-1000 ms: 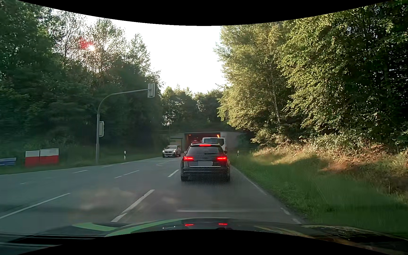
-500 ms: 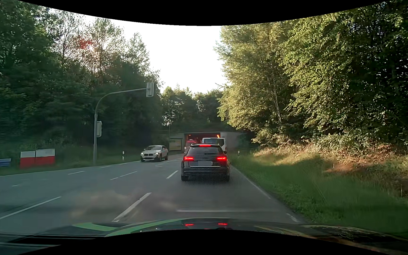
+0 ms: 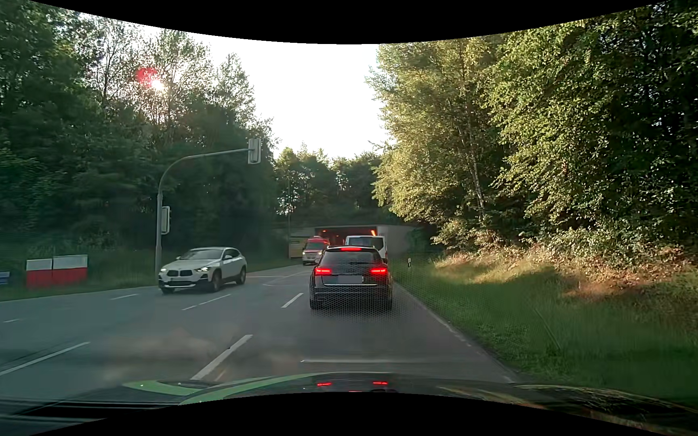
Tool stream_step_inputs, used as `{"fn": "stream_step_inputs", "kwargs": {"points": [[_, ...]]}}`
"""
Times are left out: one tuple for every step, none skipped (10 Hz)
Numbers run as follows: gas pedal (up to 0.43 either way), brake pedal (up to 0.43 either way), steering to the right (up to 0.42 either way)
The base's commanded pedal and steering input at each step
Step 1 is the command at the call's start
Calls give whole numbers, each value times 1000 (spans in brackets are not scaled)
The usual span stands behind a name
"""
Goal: Follow the waypoints while adhering to traffic rules and regulations
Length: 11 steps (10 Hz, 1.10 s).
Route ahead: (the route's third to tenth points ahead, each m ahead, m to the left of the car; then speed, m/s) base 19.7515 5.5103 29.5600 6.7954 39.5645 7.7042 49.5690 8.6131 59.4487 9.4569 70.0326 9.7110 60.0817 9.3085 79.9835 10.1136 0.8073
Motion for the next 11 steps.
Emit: {"fn": "stream_step_inputs", "kwargs": {"points": [[0, 0, 2], [0, 0, 2], [0, 0, 2], [0, 0, 1], [0, 0, 1], [0, 0, 2], [0, 0, 2], [0, 0, 2], [0, 0, 2], [0, 0, 2], [0, 0, 2]]}}
